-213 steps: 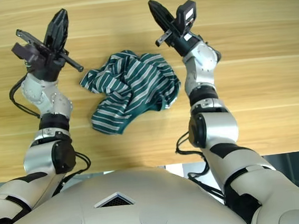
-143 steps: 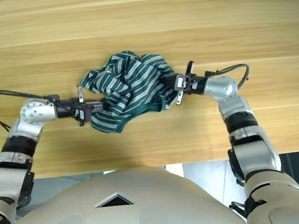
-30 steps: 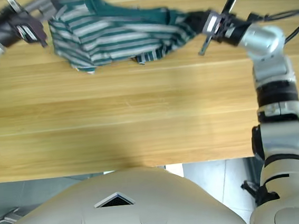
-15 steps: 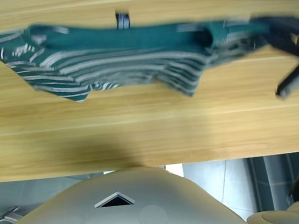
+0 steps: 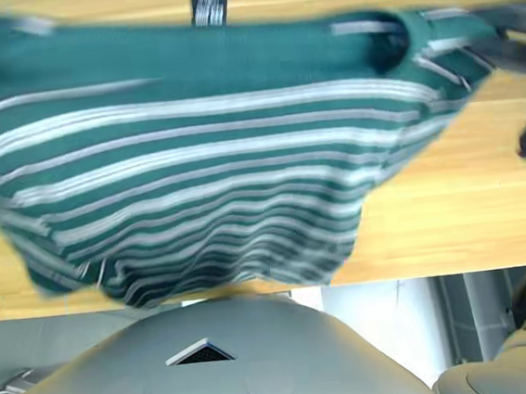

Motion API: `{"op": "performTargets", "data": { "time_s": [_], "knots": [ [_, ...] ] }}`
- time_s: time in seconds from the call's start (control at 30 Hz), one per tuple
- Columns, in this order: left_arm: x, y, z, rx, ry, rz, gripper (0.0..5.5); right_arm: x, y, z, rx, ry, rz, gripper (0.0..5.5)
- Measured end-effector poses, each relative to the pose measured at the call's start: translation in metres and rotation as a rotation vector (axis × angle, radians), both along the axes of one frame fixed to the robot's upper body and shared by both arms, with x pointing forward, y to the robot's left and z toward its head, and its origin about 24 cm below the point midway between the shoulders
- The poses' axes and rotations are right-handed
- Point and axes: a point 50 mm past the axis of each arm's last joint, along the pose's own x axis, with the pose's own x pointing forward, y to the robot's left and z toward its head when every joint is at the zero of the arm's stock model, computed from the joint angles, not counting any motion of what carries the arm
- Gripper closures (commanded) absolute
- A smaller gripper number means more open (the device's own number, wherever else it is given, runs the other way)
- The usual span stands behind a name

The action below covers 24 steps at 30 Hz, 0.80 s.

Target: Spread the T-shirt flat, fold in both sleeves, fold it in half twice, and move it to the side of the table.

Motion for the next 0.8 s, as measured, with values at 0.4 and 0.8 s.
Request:
{"op": "performTargets", "data": {
  "time_s": [0.4,0.8],
  "knots": [
    [0.168,-0.046,-0.001,0.016,0.212,0.869,5.50,0.180,0.055,0.018,-0.083,-0.073,-0.769,5.46],
    [0.098,-0.010,-0.147,0.073,0.091,0.762,5.50,0.102,0.030,-0.156,-0.194,0.045,-0.507,5.46]
  ]
}}
